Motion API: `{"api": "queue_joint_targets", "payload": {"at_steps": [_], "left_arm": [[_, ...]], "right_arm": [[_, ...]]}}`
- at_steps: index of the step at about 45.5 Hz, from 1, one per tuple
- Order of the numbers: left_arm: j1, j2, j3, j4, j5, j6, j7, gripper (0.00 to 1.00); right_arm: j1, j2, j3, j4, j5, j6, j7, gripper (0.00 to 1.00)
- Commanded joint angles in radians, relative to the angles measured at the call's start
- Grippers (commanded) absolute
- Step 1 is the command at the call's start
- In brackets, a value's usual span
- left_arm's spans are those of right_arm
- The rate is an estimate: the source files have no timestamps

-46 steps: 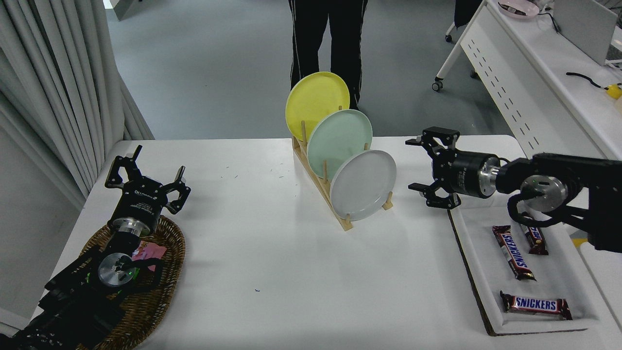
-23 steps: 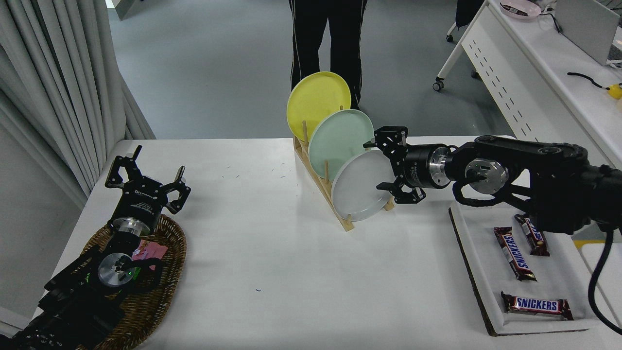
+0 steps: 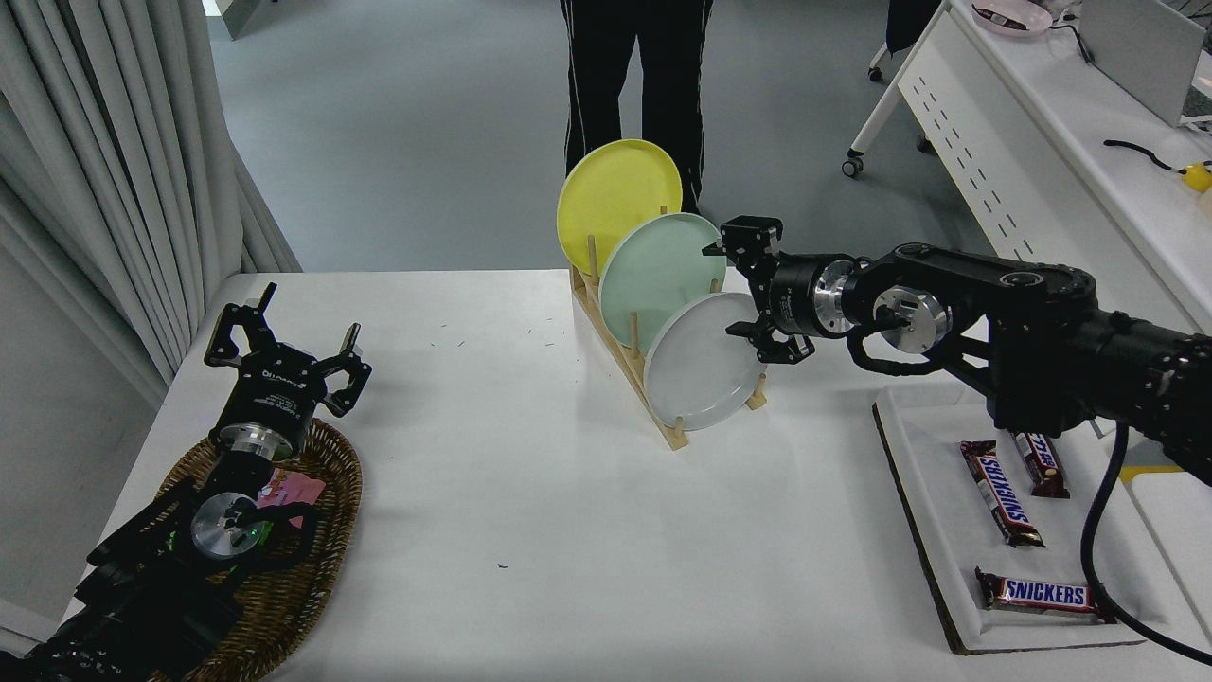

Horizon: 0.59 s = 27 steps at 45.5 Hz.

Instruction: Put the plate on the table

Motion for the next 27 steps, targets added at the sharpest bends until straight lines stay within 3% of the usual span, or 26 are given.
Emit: {"api": "queue_joint_targets", "payload": {"at_steps": [1,5,15,18,27], "left_arm": [[0.000,0.000,0.000,0.000,0.000,0.000,0.000,1.00],[0.000,0.000,0.000,0.000,0.000,0.000,0.000,1.00],[0.000,0.000,0.000,0.000,0.000,0.000,0.001,1.00],[0.000,0.000,0.000,0.000,0.000,0.000,0.001,1.00],[0.000,0.000,0.000,0.000,0.000,0.000,0.000,1.00]], "right_arm": [[-0.014,0.037,0.006,-0.047,0.008,0.000,-0.002,0.99],[-0.022,0.038,0.011,-0.047,0.011,0.003,-0.002,0.99],[-0.057,0.040,0.085,-0.044,0.031,0.006,-0.010,0.86],[-0.057,0.038,0.085,-0.044,0.031,0.006,-0.010,0.73],[-0.057,0.038,0.088,-0.043,0.032,0.012,-0.015,0.49]]}}
